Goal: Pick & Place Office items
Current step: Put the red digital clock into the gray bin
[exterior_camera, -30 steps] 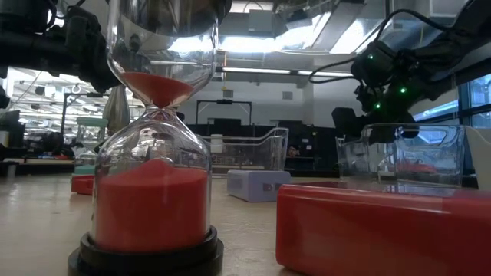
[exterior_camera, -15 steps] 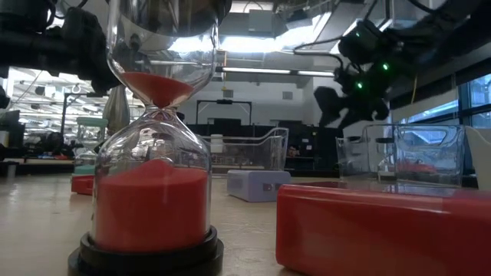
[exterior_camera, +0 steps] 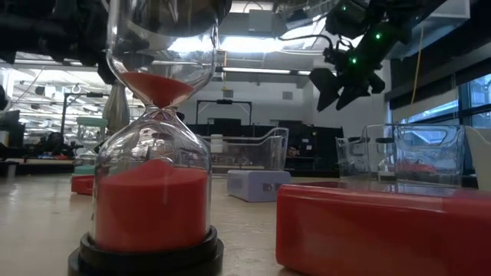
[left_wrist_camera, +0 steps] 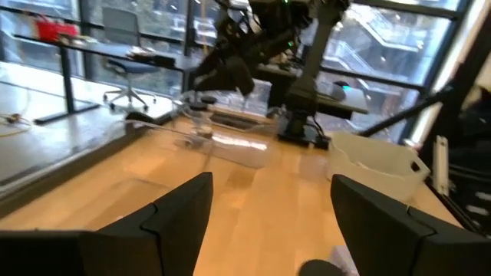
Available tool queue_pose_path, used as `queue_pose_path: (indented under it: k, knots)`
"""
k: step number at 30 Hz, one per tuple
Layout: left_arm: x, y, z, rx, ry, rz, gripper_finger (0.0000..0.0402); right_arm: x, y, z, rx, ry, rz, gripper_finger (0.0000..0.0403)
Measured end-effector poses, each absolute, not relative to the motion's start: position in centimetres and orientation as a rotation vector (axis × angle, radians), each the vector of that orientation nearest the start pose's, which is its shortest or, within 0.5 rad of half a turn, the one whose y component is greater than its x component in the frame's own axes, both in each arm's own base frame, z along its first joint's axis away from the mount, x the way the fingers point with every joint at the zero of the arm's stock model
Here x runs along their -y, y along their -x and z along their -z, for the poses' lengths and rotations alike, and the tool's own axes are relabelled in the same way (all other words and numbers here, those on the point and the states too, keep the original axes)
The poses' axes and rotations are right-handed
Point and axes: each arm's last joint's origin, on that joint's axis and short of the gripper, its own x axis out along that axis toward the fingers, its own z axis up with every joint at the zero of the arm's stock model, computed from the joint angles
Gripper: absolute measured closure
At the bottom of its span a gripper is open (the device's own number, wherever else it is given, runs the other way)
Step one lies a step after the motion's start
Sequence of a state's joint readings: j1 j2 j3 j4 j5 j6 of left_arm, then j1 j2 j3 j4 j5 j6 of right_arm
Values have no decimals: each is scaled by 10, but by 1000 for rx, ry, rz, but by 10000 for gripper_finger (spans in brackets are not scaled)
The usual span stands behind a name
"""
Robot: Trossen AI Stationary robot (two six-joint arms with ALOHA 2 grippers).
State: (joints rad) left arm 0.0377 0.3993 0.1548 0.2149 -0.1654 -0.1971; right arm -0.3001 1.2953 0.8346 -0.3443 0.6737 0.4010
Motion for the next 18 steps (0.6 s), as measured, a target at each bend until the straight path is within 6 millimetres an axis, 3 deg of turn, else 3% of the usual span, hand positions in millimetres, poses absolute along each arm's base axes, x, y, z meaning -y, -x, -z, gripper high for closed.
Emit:
queue_pose_path:
  k: [12, 18]
  knots:
    - [15, -162, -198, -244, 146, -129, 137, 59, -250, -238, -613, -130, 969, 99]
    - [40, -180, -200, -328, 122, 26, 139, 50, -252, -238, -612, -121, 933, 99]
